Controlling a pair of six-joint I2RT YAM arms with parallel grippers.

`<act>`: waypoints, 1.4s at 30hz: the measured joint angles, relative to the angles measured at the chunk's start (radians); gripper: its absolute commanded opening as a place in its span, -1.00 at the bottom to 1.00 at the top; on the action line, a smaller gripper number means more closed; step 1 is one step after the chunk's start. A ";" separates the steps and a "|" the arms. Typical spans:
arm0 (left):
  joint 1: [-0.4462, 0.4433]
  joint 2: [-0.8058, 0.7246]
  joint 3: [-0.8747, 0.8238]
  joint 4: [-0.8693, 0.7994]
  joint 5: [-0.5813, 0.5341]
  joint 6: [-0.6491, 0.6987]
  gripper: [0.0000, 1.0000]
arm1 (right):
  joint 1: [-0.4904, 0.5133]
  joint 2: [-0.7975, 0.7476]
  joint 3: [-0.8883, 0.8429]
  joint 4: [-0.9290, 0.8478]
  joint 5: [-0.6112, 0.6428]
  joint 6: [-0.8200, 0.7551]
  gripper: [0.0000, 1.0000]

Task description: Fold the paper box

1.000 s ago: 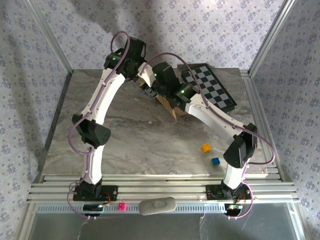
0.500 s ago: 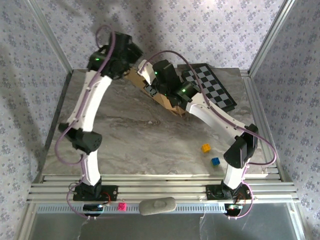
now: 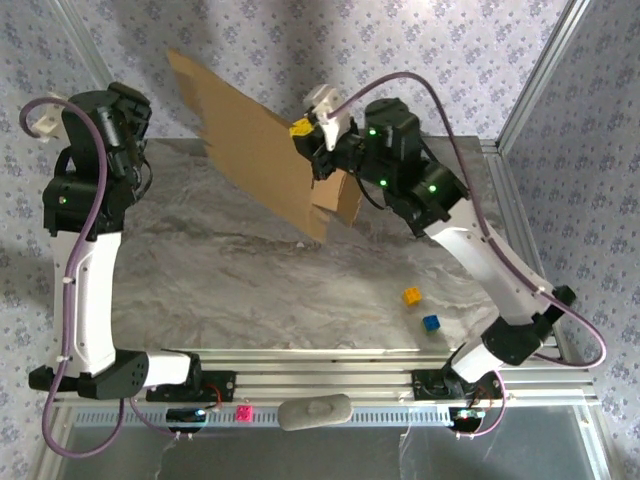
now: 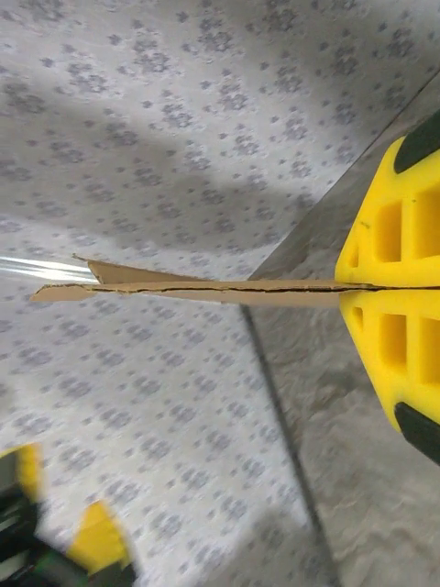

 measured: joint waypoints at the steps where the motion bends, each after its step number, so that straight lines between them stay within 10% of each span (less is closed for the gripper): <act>1: 0.003 0.000 -0.012 -0.001 -0.008 0.000 0.76 | -0.010 -0.014 -0.002 0.011 -0.013 0.025 -1.00; 9: 0.006 0.039 -0.065 -0.008 0.033 -0.004 0.68 | -0.250 -0.095 -0.186 0.075 -0.115 0.261 -1.00; 17: 0.022 0.121 -0.216 0.017 0.301 -0.011 0.51 | -0.372 0.050 -0.399 0.063 -0.148 0.235 -1.00; 29: -0.026 0.269 -0.271 0.092 0.621 -0.175 0.70 | -0.354 0.103 -0.421 0.066 -0.160 -0.122 -1.00; 42: -0.090 0.610 0.047 0.100 0.753 -0.403 0.76 | -0.276 0.101 -0.440 0.083 -0.126 -0.380 -1.00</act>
